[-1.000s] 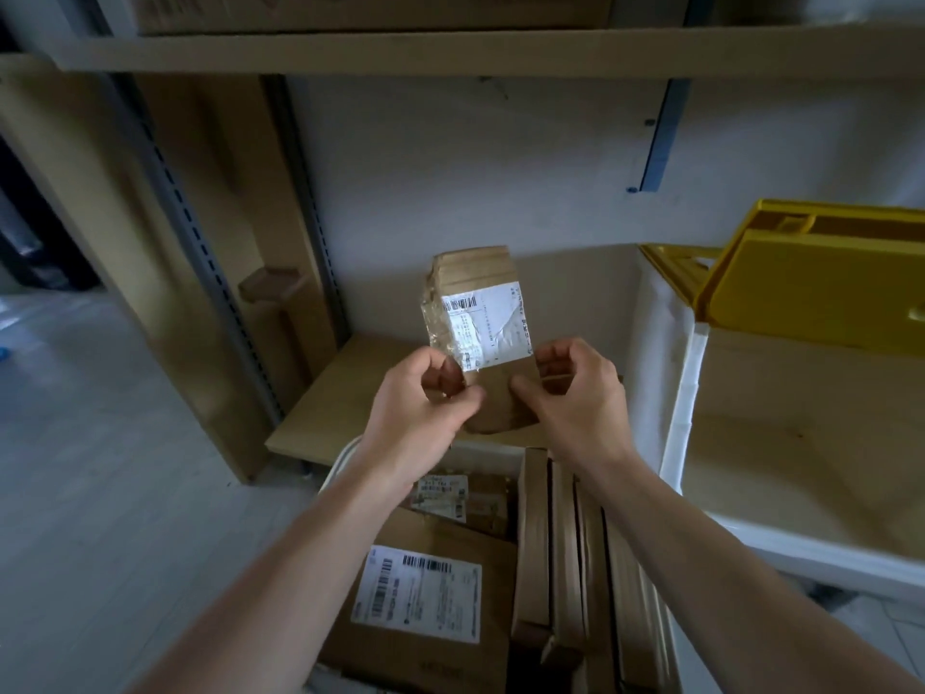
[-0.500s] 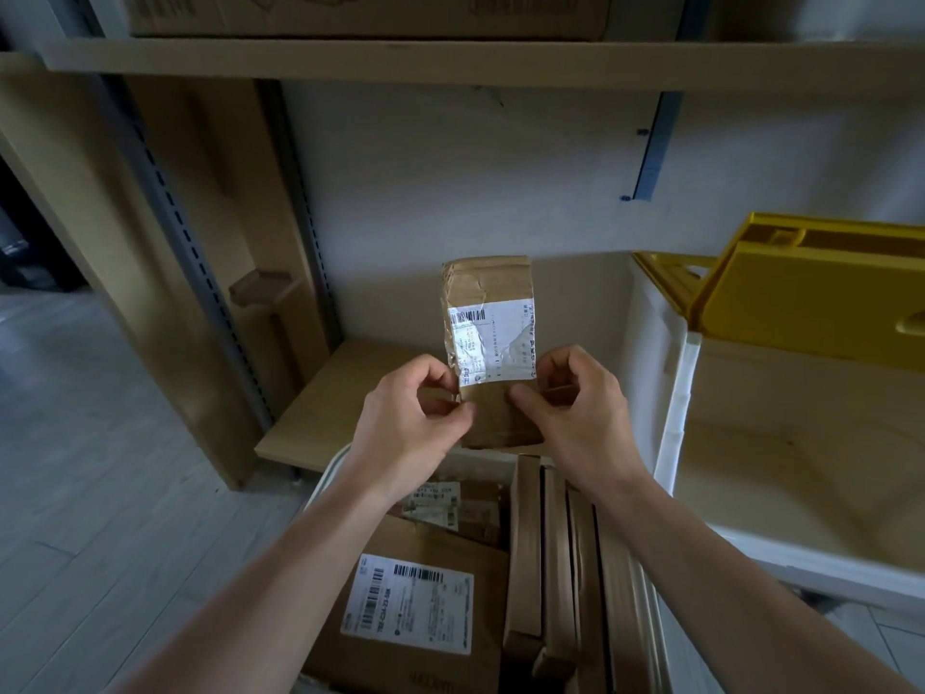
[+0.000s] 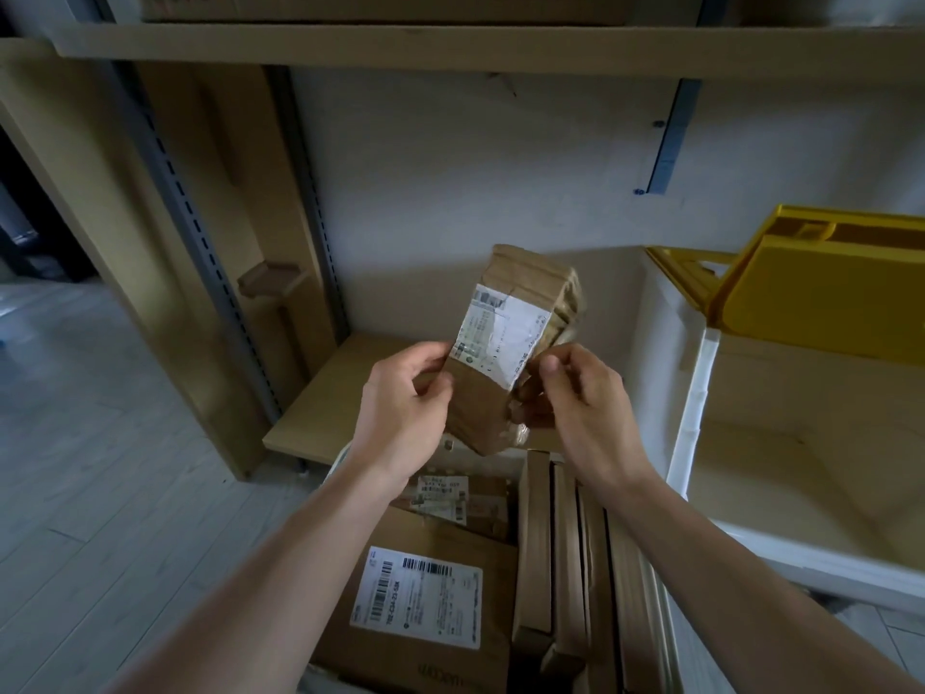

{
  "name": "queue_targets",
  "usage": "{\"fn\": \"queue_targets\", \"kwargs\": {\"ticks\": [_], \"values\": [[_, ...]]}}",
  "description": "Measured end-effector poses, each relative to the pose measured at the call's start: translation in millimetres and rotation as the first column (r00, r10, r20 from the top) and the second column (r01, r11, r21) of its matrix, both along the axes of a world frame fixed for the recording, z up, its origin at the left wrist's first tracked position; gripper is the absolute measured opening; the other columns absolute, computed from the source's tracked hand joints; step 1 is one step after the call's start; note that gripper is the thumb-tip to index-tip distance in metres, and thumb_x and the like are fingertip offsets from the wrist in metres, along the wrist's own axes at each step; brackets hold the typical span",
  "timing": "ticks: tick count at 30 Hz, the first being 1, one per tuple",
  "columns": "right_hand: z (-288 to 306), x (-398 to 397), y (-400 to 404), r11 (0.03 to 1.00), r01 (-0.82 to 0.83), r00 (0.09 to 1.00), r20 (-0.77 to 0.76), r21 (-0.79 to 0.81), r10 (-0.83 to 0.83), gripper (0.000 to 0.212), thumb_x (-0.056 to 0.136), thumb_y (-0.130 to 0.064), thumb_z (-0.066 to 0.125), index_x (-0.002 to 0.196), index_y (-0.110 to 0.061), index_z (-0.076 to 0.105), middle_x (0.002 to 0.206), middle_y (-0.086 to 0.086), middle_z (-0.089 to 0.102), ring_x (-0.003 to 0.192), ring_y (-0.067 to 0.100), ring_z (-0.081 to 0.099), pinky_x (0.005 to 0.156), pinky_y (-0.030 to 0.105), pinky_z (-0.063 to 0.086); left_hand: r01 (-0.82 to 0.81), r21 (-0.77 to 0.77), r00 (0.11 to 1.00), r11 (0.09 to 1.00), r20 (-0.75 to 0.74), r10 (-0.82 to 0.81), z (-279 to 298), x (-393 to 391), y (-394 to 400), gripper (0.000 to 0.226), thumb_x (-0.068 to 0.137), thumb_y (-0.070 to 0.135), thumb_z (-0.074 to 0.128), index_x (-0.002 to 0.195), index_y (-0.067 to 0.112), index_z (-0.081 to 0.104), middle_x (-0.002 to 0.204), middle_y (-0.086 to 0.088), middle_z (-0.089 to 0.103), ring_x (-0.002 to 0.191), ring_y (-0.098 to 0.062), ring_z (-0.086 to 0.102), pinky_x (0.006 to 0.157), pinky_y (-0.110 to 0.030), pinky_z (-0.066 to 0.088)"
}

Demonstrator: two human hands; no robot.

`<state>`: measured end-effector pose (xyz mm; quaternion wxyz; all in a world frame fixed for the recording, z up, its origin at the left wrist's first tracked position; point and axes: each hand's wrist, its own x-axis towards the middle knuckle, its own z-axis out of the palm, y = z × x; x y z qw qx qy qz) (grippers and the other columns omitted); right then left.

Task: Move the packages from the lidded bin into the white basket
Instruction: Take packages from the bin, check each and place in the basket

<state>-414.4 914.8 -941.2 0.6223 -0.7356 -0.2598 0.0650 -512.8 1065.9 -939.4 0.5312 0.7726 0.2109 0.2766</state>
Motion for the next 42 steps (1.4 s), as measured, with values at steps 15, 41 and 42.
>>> {"fn": "queue_targets", "kwargs": {"ticks": [15,41,42], "values": [[-5.0,14.7,-9.4,0.999,0.054,0.987,0.153,0.004,-0.055,0.106,0.058,-0.056,0.092,0.147,-0.033,0.038,0.135,-0.003,0.057,0.121,0.012,0.060,0.099,0.042,0.056,-0.038,-0.125,0.998,0.991,0.047,0.044,13.6,-2.4,6.3,0.029,0.102,0.007,0.057,0.115,0.026,0.075,0.109,0.013,0.075,0.105,-0.004,0.070,0.093,-0.036,0.060],[3.6,29.1,-22.2,0.979,0.065,0.969,-0.245,0.195,-0.016,0.028,0.100,-0.041,0.058,0.106,-0.017,0.070,0.108,0.014,0.073,0.105,0.033,0.070,0.083,0.047,0.059,-0.127,-0.569,0.930,0.812,0.217,0.297,19.2,-1.4,17.5,0.039,0.085,0.000,0.076,0.118,0.020,0.076,0.113,-0.006,0.074,0.109,-0.022,0.071,0.101,-0.041,0.056],[3.1,28.8,-21.5,0.977,0.067,0.969,-0.247,0.201,-0.015,0.025,0.100,-0.038,0.058,0.106,-0.018,0.071,0.107,0.013,0.074,0.104,0.032,0.071,0.082,0.047,0.059,-0.124,-0.565,0.929,0.816,0.222,0.295,19.2,-1.3,17.6,0.039,0.086,0.000,0.075,0.119,0.020,0.075,0.112,-0.005,0.074,0.109,-0.021,0.071,0.101,-0.041,0.056]]}}
